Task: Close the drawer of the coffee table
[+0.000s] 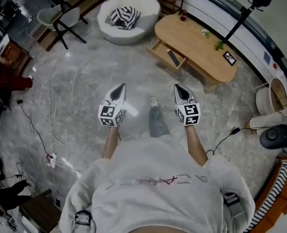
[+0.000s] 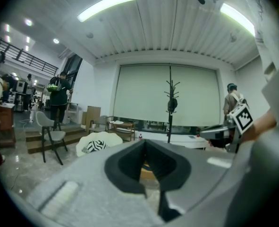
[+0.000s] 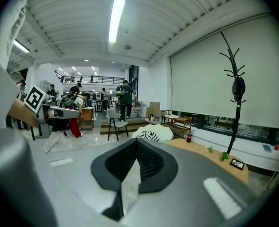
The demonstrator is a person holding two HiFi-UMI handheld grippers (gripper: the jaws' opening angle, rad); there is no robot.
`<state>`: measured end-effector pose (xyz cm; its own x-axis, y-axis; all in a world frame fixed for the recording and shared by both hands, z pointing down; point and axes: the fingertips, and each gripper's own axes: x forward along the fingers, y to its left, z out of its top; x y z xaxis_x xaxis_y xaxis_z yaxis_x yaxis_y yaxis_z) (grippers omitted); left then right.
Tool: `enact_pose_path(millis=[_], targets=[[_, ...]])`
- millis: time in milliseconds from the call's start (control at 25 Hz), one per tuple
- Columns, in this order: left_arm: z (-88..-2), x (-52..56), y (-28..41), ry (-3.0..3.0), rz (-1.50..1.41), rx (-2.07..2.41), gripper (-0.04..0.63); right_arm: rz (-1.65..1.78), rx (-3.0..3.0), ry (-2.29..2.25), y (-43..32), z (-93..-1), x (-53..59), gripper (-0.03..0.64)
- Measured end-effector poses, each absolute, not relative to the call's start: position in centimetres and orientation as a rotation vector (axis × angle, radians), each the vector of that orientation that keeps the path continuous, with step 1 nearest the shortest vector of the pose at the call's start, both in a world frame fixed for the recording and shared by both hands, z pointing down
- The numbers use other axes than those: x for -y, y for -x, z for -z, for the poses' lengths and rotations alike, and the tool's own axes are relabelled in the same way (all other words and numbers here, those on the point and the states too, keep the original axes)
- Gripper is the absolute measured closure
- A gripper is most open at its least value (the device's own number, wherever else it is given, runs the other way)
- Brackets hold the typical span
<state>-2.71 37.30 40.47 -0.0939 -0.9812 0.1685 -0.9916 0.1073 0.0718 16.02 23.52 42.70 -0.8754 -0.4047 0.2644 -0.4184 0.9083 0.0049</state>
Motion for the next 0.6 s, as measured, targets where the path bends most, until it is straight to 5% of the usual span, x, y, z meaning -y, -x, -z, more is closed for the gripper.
enact_pose_path(millis=[600], targets=[[-39.7, -21.0, 12.1, -1.991, -0.072, 2.187, 0.595, -0.076, 2.803, -0.617, -6.4, -41.9, -7.6, 0.612]])
